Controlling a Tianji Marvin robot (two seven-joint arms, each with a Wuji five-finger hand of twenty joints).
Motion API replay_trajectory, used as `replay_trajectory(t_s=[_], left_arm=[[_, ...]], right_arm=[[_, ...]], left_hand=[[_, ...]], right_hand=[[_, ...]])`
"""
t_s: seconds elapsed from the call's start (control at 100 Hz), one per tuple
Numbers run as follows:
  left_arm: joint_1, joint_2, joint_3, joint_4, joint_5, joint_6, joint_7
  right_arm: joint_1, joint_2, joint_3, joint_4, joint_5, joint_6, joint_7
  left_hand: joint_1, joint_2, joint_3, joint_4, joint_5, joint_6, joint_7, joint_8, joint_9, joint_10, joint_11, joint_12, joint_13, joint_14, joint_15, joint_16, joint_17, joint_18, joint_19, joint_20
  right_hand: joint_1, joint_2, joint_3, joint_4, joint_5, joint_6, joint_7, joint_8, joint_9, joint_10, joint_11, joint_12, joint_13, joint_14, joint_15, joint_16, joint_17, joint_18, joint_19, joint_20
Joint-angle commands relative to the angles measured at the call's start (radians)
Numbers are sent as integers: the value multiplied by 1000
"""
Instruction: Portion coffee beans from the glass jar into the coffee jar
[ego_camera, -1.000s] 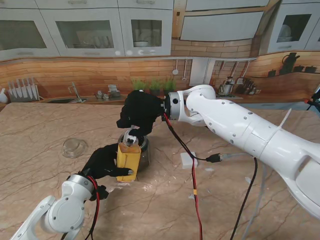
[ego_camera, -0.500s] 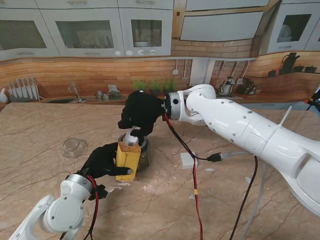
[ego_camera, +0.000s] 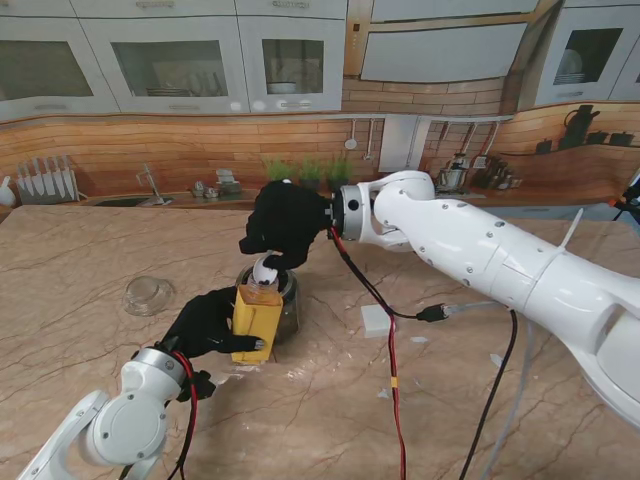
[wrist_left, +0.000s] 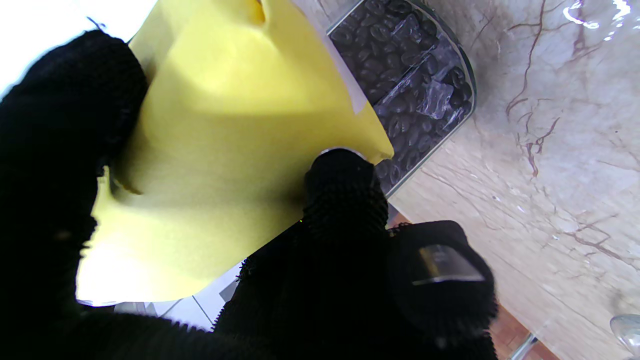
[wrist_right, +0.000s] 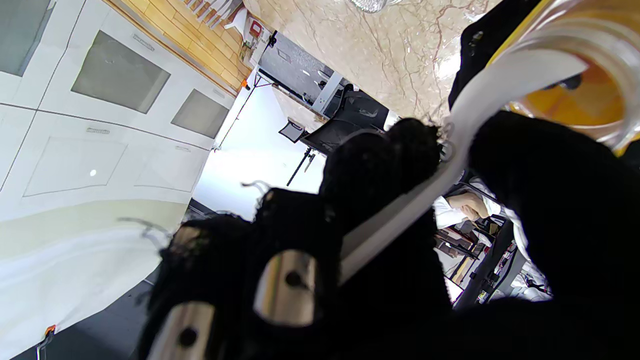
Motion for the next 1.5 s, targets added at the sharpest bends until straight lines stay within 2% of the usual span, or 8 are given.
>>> replay_trajectory(t_s=[0.0,0.31,0.65,0.74,0.91,1.2,1.38,1.49], left_arm=[[7,-2,1,-5,-4,-4,-3],[8,-3,-2,-5,-7,-3,1],[8,-5,-6,-5,-10,-6,5],[7,-5,-6,-5,-12,-7,6],[8,-5,-8,-2,-8,-10,7],[6,-6,-15,17,3,-14,20],[13,-6,-17,17,10,-20,22],[21,-7,-25,16,14,-30,32]], right_arm=[[18,-5,-10,2,-14,17,-17],[56,-17,-62,13,-35,46,-107],[92,-26,-118,25,-51,42,-159],[83,-27,-107,24,-47,38,-152],[53,-10,-56,3,-41,27,-107],[-75,37,142,-75,-23,-13,43],[-150,43,248,-101,9,-20,143],[-172,48,274,-101,22,-12,189]], left_hand=[[185,147,444,207,115,-240,216,66,128,-96,140,50,-8,40,1,2,15,-44,126,16],[184,147,444,207,115,-240,215,65,129,-97,140,49,-8,41,2,2,15,-46,126,16],[184,147,444,208,114,-241,215,65,128,-96,140,49,-8,40,2,2,15,-44,127,16],[183,147,443,207,114,-241,216,66,128,-97,140,49,-8,40,1,1,15,-44,127,16],[185,147,443,207,114,-240,216,66,128,-97,140,49,-8,41,1,1,15,-44,127,16],[186,147,443,207,113,-241,216,66,127,-96,140,50,-8,42,0,2,15,-44,127,16],[183,148,444,207,114,-243,216,67,128,-100,140,50,-8,40,1,2,15,-44,127,16],[183,148,443,206,112,-243,216,66,127,-99,140,50,-8,40,0,2,15,-44,127,16]], right_hand=[[105,-64,21,79,19,28,60,-17,57,75,43,-4,2,-47,75,14,37,-264,260,4],[129,-80,29,84,-4,27,83,-54,38,79,50,-12,2,-25,59,2,36,-266,247,-4],[134,-98,37,121,2,6,100,-85,39,70,56,-21,0,4,67,-2,35,-258,245,-11],[129,-97,34,124,1,5,101,-87,40,70,57,-22,1,0,68,-2,35,-258,245,-12],[125,-86,34,125,-2,6,104,-87,41,66,58,-24,1,-19,70,-1,35,-262,247,-13],[110,-70,42,99,-7,4,108,-76,42,59,59,-24,1,-30,72,3,36,-266,250,-11],[105,-67,48,86,-5,2,105,-70,45,58,58,-23,1,-33,74,6,36,-267,252,-9],[103,-66,53,82,-3,3,103,-66,46,58,57,-22,1,-34,77,9,36,-268,254,-8]])
